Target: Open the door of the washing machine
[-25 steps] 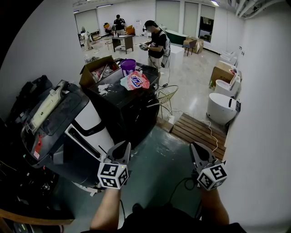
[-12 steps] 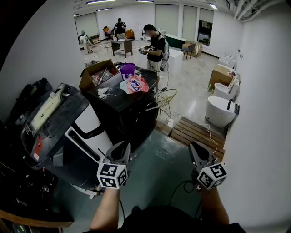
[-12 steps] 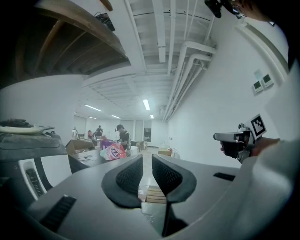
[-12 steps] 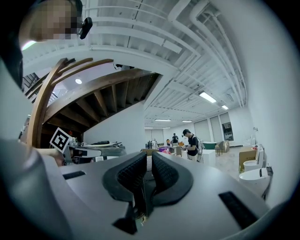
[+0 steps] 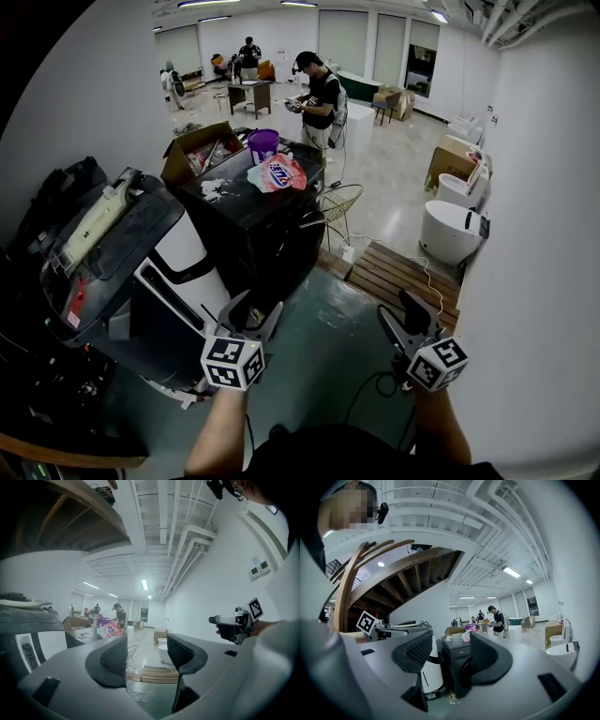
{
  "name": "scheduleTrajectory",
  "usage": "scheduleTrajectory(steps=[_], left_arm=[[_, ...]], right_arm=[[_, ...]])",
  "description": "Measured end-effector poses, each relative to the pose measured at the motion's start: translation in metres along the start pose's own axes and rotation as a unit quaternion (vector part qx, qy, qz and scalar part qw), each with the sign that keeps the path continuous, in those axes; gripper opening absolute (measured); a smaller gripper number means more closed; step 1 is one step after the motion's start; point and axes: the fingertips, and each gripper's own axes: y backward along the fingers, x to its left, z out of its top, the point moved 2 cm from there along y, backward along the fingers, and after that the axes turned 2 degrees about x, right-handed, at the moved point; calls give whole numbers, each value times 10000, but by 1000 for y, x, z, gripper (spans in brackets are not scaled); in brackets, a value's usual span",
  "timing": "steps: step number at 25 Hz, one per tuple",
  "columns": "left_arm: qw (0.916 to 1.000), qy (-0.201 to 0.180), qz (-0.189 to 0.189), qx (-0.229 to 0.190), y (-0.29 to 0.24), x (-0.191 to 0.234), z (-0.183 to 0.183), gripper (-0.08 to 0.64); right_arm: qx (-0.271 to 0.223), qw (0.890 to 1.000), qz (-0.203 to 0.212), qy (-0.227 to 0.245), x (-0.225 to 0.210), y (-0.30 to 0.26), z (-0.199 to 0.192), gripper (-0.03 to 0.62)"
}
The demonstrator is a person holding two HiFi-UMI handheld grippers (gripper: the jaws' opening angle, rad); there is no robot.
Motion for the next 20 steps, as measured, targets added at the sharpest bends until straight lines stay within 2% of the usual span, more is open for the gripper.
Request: scheduleTrajectory(steps=[4, 8, 13, 20], left_arm=[[10000, 33, -70, 25, 10, 9, -4, 315], [9997, 87, -150, 161, 25, 23, -17, 361], [9984, 259, -239, 449, 47, 47, -47, 385], [9982, 349, -120, 482, 70, 72, -60, 385]], right_arm=[[252, 9991, 290, -155, 23, -13, -14, 335], [536, 9975, 380, -266, 50, -30, -29, 436], [723, 9957, 501, -287, 86, -51, -43, 462], [879, 9932, 665, -375, 114, -66, -57, 462]])
